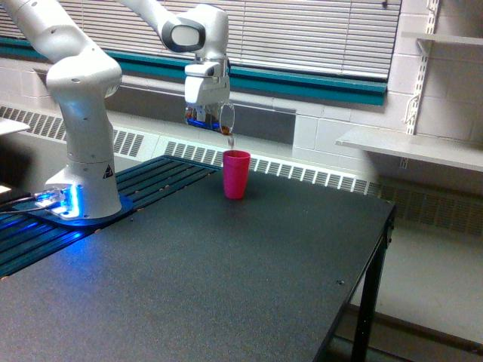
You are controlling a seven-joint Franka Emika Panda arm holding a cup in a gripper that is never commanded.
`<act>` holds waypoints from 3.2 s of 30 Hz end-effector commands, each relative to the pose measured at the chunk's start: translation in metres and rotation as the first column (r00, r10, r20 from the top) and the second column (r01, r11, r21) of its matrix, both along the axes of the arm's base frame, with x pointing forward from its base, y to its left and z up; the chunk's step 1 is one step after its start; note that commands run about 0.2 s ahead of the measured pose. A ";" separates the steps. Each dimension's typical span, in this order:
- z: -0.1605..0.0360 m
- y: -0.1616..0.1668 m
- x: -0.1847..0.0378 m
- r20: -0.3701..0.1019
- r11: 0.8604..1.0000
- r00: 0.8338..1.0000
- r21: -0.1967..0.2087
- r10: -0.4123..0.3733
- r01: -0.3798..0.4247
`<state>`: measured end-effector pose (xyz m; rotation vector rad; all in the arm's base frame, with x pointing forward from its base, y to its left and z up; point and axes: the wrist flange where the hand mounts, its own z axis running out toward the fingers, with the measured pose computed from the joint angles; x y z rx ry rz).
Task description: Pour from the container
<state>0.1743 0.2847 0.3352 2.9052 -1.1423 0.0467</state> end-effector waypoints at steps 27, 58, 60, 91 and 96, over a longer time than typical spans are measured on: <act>-0.012 0.012 0.017 -0.043 0.995 0.994 0.019 0.099 -0.098; -0.026 0.020 0.020 -0.100 0.991 0.987 0.050 0.126 -0.121; -0.027 0.020 0.022 -0.104 0.991 0.986 0.053 0.127 -0.122; -0.039 0.018 0.038 -0.157 0.985 0.974 0.094 0.161 -0.148; -0.040 0.019 0.040 -0.161 0.982 0.971 0.101 0.175 -0.160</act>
